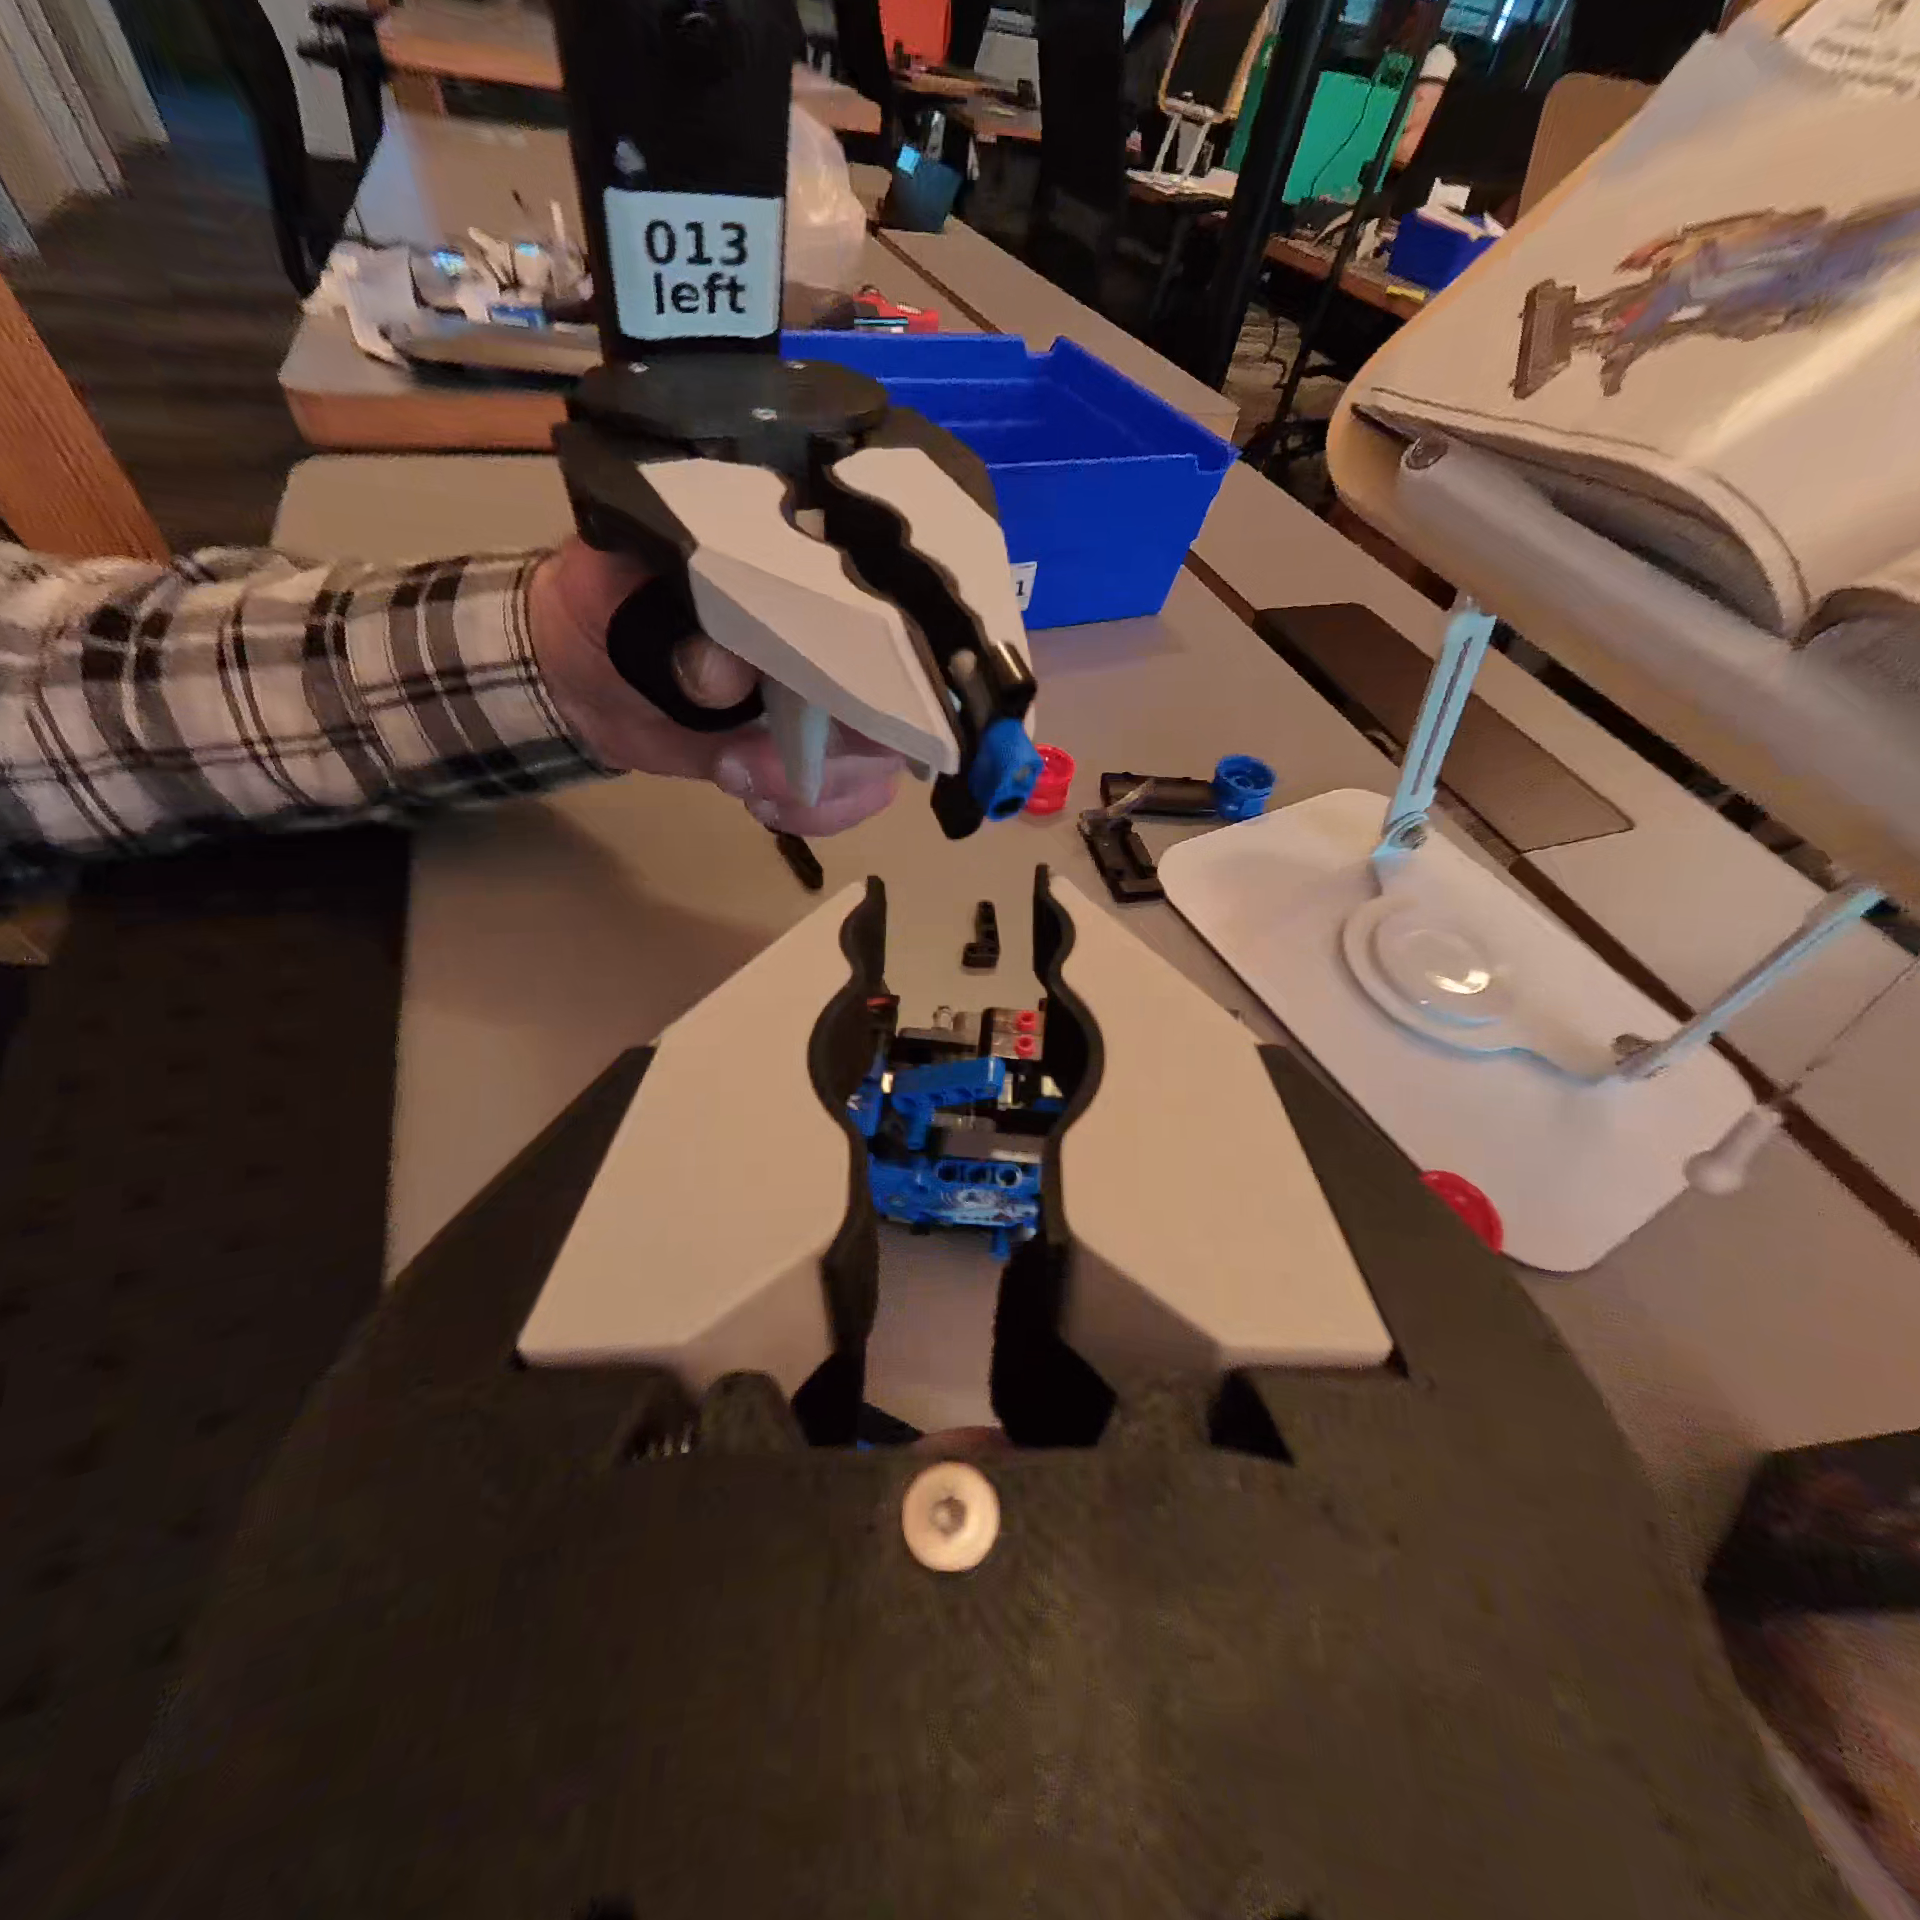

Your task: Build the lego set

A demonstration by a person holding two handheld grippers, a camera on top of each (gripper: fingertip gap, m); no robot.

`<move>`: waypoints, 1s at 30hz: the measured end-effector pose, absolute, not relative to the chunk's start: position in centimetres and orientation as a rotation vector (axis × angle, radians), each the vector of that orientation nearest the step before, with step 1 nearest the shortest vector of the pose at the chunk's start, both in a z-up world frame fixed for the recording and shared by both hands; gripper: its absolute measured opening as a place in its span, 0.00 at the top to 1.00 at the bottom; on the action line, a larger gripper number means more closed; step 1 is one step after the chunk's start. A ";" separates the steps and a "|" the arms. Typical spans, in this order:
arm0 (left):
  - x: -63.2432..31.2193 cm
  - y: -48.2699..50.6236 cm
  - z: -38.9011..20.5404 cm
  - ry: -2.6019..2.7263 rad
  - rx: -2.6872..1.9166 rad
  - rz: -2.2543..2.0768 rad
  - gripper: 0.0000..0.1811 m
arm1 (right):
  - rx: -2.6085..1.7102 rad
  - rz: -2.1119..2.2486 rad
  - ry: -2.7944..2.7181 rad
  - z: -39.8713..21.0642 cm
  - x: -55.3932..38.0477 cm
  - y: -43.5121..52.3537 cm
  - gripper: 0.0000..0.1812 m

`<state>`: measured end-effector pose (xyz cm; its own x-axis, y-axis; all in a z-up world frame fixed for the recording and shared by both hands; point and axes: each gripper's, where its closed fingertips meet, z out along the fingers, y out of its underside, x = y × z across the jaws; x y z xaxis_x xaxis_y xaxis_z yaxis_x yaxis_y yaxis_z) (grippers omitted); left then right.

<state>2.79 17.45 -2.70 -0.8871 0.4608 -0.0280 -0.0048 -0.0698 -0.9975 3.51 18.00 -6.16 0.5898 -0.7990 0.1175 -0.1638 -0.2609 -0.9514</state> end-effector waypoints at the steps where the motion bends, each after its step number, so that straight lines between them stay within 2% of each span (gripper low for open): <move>1: 2.8 17.5 -2.5 -1.876 -0.493 2.043 0.97 | -1.738 -0.728 0.803 -6.2 3.6 18.2 0.86; 7: 2.4 17.7 -1.6 -1.799 -0.498 2.092 0.97 | -1.571 -0.645 0.816 -4.4 3.9 19.1 0.96; 17: 2.9 18.3 -1.8 -1.771 -0.521 2.104 0.97 | -1.682 -0.834 0.801 -4.0 3.7 17.8 1.00; 26: 2.7 18.3 -2.2 -1.794 -0.561 2.111 0.97 | -1.707 -0.854 0.807 -4.2 3.6 17.4 1.00; 30: 2.4 18.4 -2.0 -1.777 -0.576 2.110 0.97 | -1.667 -0.759 0.802 -4.2 3.5 17.8 0.95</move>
